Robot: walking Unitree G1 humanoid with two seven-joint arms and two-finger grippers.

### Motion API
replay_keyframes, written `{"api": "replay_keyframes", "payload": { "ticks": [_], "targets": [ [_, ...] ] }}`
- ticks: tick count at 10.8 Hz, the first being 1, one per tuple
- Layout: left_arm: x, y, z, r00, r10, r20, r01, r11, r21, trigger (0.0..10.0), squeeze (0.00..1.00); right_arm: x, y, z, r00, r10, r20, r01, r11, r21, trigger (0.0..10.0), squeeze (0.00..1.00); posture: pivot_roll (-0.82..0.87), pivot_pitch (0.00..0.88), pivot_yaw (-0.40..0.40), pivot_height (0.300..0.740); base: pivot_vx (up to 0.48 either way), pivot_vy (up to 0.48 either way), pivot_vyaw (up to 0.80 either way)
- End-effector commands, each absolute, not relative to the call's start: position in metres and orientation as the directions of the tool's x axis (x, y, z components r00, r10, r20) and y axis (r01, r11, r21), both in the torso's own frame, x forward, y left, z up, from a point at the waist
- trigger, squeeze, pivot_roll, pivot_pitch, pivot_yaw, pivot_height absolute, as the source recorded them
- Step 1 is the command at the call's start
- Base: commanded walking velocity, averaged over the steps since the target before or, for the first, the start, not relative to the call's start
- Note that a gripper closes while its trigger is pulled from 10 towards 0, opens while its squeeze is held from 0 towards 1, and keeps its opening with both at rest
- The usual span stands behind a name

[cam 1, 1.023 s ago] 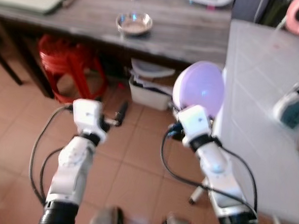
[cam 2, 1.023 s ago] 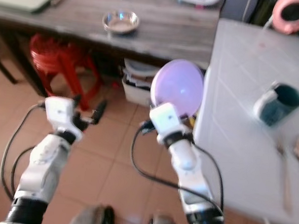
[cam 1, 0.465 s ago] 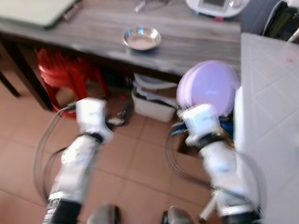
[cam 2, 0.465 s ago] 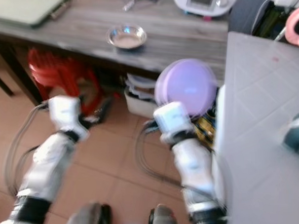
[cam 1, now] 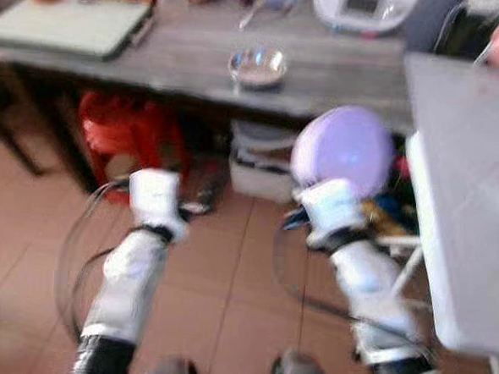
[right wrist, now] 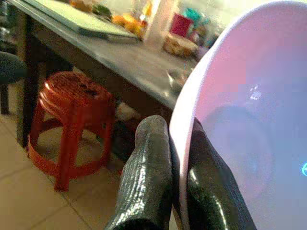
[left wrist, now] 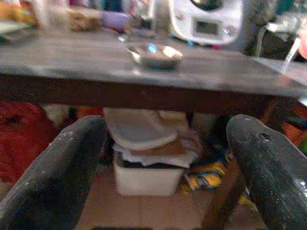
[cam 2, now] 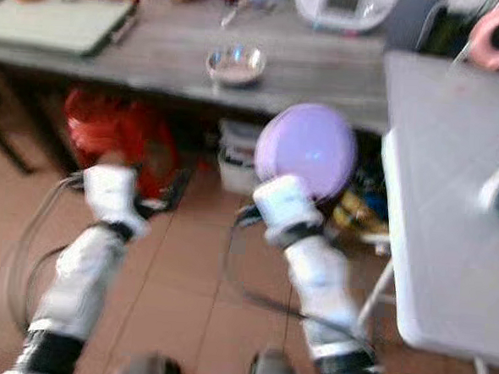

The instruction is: Setting the table

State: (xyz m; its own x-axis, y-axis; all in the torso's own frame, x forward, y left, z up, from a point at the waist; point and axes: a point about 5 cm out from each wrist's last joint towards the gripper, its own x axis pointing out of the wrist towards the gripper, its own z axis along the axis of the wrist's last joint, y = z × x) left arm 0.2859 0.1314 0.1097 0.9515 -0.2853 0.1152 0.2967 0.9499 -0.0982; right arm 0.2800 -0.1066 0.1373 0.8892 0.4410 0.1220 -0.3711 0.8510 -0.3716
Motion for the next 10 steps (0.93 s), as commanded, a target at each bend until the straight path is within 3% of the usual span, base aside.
{"api": "replay_keyframes", "payload": {
  "ticks": [1, 7, 10],
  "targets": [
    [0.287, 0.122, 0.115, 0.942, -0.308, 0.131, 0.321, 0.943, -0.085, 10.0, 0.00, 0.283, -0.114, 0.143, 0.894, 0.424, 0.142, -0.345, 0.856, -0.386, 10.0, 0.00, -0.07, 0.126, 0.032, 0.740, 0.480, 0.000, 0.00],
    [0.290, 0.117, 0.122, 0.936, -0.313, 0.159, 0.330, 0.940, -0.090, 10.0, 0.00, 0.286, -0.113, 0.148, 0.887, 0.431, 0.166, -0.337, 0.850, -0.406, 10.0, 0.00, -0.07, 0.125, 0.038, 0.740, 0.480, 0.000, 0.00],
    [0.287, 0.121, 0.127, 0.945, -0.273, 0.183, 0.292, 0.952, -0.088, 10.0, 0.00, 0.285, -0.125, 0.149, 0.913, 0.365, 0.184, -0.285, 0.891, -0.354, 10.0, 0.00, -0.07, 0.124, 0.038, 0.740, 0.480, 0.000, 0.00]
  ]
}}
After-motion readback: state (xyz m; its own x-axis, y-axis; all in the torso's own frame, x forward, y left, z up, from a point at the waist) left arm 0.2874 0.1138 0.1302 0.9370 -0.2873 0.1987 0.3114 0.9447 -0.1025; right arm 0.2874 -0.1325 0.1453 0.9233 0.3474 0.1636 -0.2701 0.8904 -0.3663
